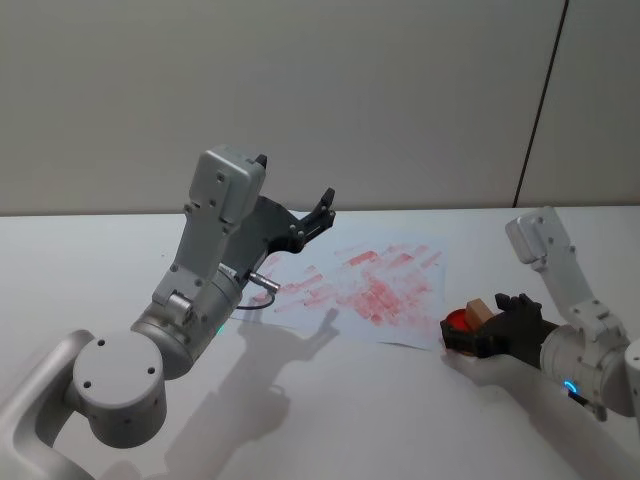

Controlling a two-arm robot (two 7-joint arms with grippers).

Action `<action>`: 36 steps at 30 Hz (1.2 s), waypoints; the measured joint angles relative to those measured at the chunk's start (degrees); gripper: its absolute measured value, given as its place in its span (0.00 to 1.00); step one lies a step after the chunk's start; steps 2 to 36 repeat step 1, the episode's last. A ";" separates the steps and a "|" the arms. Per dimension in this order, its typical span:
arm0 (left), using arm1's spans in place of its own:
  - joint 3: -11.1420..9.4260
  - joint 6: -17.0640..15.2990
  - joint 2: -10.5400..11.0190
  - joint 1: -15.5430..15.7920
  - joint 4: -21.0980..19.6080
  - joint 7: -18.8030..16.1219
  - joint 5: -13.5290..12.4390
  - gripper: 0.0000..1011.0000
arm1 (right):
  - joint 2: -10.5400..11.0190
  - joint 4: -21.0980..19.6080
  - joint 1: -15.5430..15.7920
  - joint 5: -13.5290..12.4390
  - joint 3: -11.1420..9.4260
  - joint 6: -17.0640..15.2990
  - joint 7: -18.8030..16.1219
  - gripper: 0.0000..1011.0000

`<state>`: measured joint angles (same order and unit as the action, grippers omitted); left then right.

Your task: Use the one hand to pick up the stamp and affix it onto the A4 paper.

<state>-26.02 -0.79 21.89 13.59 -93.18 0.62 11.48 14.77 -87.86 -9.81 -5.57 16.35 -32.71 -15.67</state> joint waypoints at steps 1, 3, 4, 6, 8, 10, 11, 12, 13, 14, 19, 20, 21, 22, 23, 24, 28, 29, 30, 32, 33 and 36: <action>0.00 0.00 0.00 0.00 0.00 0.00 0.00 0.99 | 0.00 0.01 -0.01 0.00 0.00 0.00 0.00 0.99; 0.00 0.00 0.00 0.00 0.00 0.00 0.00 0.99 | 0.00 0.01 -0.01 0.00 0.00 0.00 0.00 0.99; 0.00 0.00 0.00 0.00 0.00 0.00 0.00 0.99 | 0.00 0.01 -0.01 0.00 0.00 0.00 0.00 0.99; 0.00 0.00 0.00 0.00 0.00 0.00 0.00 0.99 | 0.00 0.01 -0.01 0.00 0.00 0.00 0.00 0.99; 0.00 0.00 0.00 0.00 0.00 0.00 0.00 0.99 | 0.00 0.01 -0.01 0.00 0.00 0.00 0.00 0.99; 0.00 0.00 0.00 0.00 0.00 0.00 0.00 0.99 | 0.00 0.01 -0.01 0.00 0.00 0.00 0.00 0.99; 0.00 0.00 0.00 0.00 0.00 0.00 0.00 0.99 | 0.00 0.01 -0.01 0.00 0.00 0.00 0.00 0.99; 0.00 0.00 0.00 0.00 0.00 0.00 0.00 0.99 | 0.00 0.01 -0.01 0.00 0.00 0.00 0.00 0.99; 0.00 0.00 0.00 0.00 0.00 0.00 0.00 0.99 | 0.00 0.01 -0.01 0.00 0.00 0.00 0.00 0.99; 0.00 0.00 0.00 0.00 0.00 0.00 0.00 0.99 | 0.00 0.01 -0.01 0.00 0.00 0.00 0.00 0.99; 0.00 0.00 0.00 0.00 0.00 0.00 0.00 0.99 | 0.00 0.01 -0.01 0.00 0.00 0.00 0.00 0.99; 0.00 0.00 0.00 0.00 0.00 0.00 0.00 0.99 | 0.00 0.01 -0.01 0.00 0.00 0.00 0.00 0.99; 0.00 0.00 0.00 0.00 0.00 0.00 0.00 0.99 | 0.00 0.01 -0.01 0.00 0.00 0.00 0.00 0.99; 0.00 0.00 0.00 0.00 0.00 0.00 0.00 0.99 | 0.00 0.01 -0.01 0.00 0.00 0.00 0.00 0.99; 0.00 0.00 0.00 0.00 0.00 0.00 0.00 0.99 | 0.00 0.01 -0.01 0.00 0.00 0.00 0.00 0.99; 0.00 0.00 0.00 0.00 0.00 0.00 0.00 0.99 | 0.00 0.01 -0.01 0.00 0.00 0.00 0.00 0.99; 0.00 0.00 0.00 0.00 0.00 0.00 0.00 0.99 | 0.00 0.01 -0.01 0.00 0.00 0.00 0.00 0.99; 0.00 0.00 0.00 0.00 0.00 0.00 0.00 0.99 | 0.00 0.01 -0.01 0.00 0.00 0.00 0.00 0.99; 0.00 0.00 0.00 0.00 0.00 0.00 0.00 0.99 | 0.00 0.01 -0.01 0.00 0.00 0.00 0.00 0.99; 0.00 0.00 0.00 0.00 0.00 0.00 0.00 0.99 | 0.00 0.01 -0.01 0.00 0.00 0.00 0.00 0.99; 0.00 0.00 0.00 0.00 0.00 0.00 0.00 0.99 | 0.00 0.01 -0.01 0.00 0.00 0.00 0.00 0.99; 0.00 0.00 0.00 0.00 0.00 0.00 0.00 0.99 | 0.00 0.01 -0.01 0.00 0.00 0.00 0.00 0.99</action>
